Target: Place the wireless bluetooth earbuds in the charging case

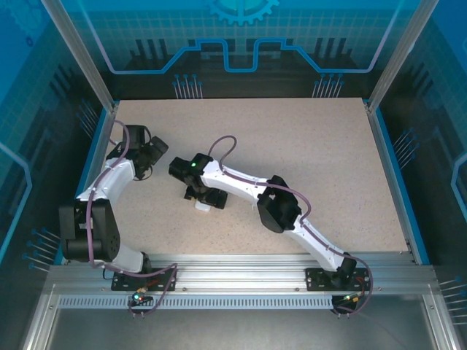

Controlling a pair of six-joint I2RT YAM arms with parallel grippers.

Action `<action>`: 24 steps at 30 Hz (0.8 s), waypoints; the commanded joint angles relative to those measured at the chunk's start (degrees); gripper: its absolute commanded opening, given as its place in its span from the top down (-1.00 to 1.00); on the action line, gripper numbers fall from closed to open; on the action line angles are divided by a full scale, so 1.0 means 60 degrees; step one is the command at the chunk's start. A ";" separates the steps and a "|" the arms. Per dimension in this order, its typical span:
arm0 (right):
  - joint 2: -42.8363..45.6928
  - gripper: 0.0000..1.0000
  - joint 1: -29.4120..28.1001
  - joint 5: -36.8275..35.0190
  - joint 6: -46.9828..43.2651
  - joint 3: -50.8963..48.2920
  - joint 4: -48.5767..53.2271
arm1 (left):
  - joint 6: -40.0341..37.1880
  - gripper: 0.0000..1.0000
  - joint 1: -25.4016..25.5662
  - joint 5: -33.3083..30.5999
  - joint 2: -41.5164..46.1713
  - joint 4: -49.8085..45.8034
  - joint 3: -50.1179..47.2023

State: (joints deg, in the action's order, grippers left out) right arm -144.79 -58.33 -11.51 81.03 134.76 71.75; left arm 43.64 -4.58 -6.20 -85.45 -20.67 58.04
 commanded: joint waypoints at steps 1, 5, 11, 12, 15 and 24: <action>-0.0381 -0.76 -0.0237 -0.0019 0.0182 0.0569 0.0442 | 0.0139 -0.98 -0.0087 0.0066 -0.0095 0.0090 0.0082; -0.0655 -0.72 -0.0284 0.0014 0.0180 0.0853 0.0535 | 0.0139 -0.98 -0.0105 0.0121 -0.0085 0.0106 0.0082; -0.0821 -0.66 -0.0303 -0.0137 0.0149 0.0876 0.0673 | 0.0183 -0.97 -0.0116 0.0230 -0.0069 0.0101 0.0081; -0.0836 -0.64 -0.0299 -0.0146 0.0118 0.0871 0.0682 | 0.0198 -0.98 -0.0116 0.0267 -0.0055 0.0085 0.0075; -0.0842 -0.58 -0.0314 -0.0217 0.0036 0.0823 0.0705 | 0.0205 -0.98 -0.0116 0.0404 -0.0012 0.0068 0.0104; -0.0237 -0.34 -0.0282 -0.0656 -0.0883 -0.0199 0.0358 | 0.0384 -0.98 -0.0116 0.0996 0.0174 -0.0124 0.0063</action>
State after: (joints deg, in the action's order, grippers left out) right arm -148.14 -59.51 -12.64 78.17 136.64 72.18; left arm 44.05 -4.78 -3.01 -85.45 -20.69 58.04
